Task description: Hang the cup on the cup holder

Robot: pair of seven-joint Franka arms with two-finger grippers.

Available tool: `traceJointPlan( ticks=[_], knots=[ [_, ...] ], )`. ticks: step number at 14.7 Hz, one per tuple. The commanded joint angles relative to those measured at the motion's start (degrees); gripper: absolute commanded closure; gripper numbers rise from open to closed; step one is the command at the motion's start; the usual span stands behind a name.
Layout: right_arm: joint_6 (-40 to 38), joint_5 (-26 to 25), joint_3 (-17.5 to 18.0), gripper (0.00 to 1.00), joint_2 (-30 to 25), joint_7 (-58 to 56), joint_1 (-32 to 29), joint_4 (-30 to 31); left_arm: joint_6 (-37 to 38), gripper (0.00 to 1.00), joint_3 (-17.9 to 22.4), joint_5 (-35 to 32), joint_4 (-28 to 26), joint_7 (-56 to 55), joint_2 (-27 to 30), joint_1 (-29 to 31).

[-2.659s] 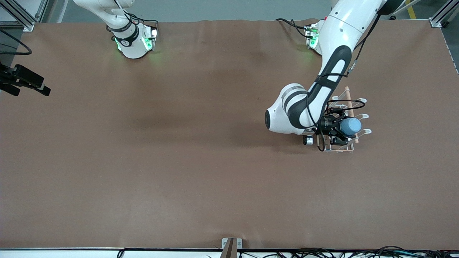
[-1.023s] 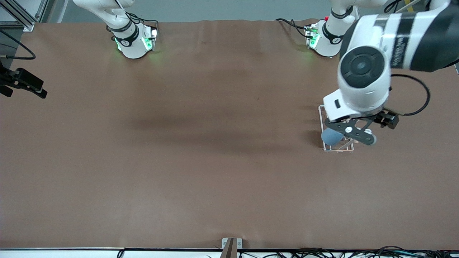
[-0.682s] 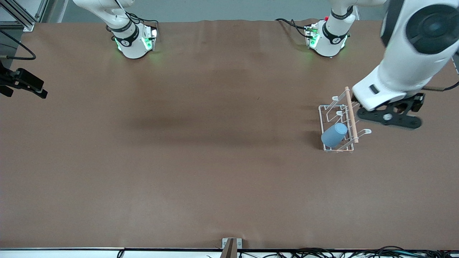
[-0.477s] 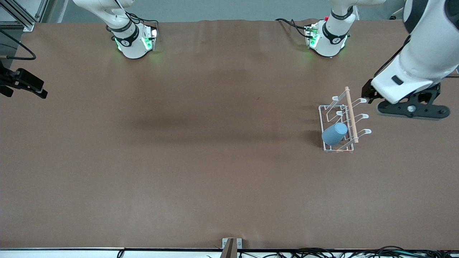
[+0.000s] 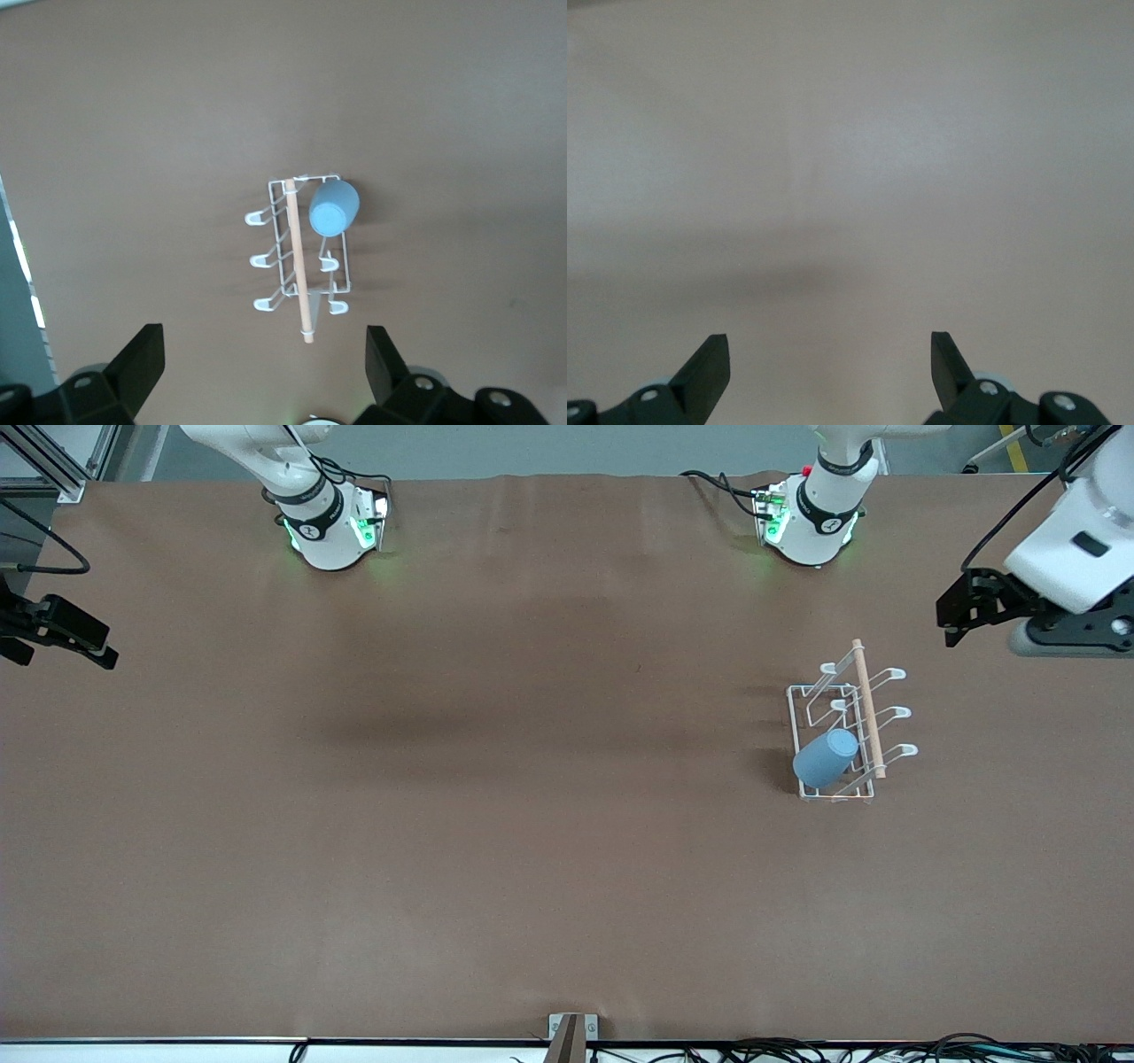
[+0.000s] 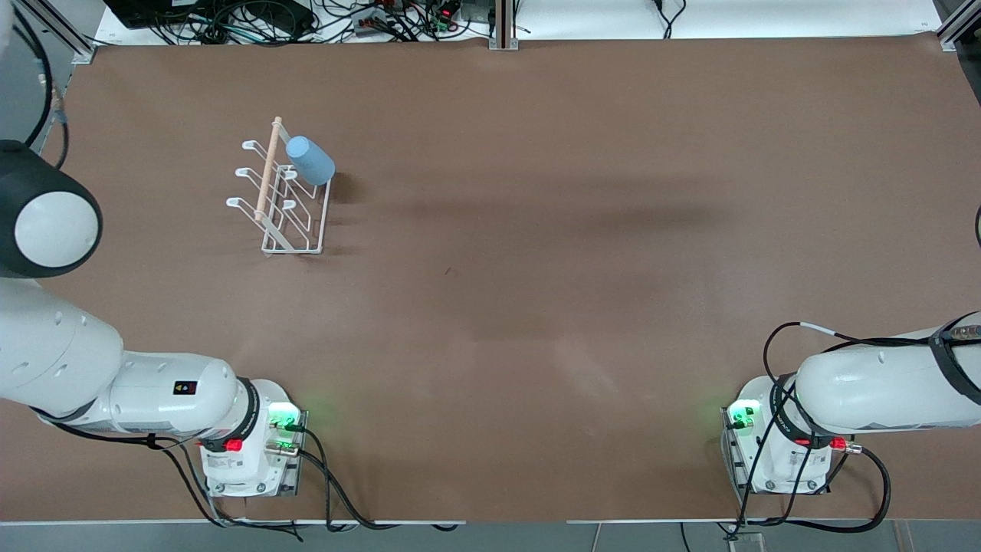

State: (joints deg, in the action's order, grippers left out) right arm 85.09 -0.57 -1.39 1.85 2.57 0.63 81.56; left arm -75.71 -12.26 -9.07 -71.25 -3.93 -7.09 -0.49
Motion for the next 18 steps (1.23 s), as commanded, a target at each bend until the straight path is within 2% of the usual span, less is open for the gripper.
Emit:
traceJointPlan(
  ticks=[1, 4, 7, 11, 18],
  knots=[
    [0.6, -0.2, 0.2, 0.0, -1.3, 0.2, -0.2, 1.4, -3.6, 0.0, 3.1, 4.7, -8.0, -0.6, 5.7, 0.9],
    [0.4, -0.2, 0.2, 0.0, -1.3, 0.2, -0.2, 1.4, -10.1, 0.0, 5.1, 7.5, -18.2, -0.5, 11.9, 1.1],
    [0.5, -0.2, 0.2, 0.0, -1.3, 0.2, -0.2, 1.4, -13.5, 0.0, 5.1, 9.7, -24.9, -0.7, 16.0, 2.5],
    [0.3, -0.2, 0.2, 0.0, -1.3, 0.2, -0.2, 1.4, -13.4, 0.0, 4.6, 10.1, -27.3, -2.1, 17.5, 2.3],
    [0.6, -0.2, 0.2, 0.0, -1.3, 0.2, -0.1, 1.4, -12.8, 0.0, 4.6, 9.7, -22.9, -0.9, 14.7, 2.5]
  ],
)
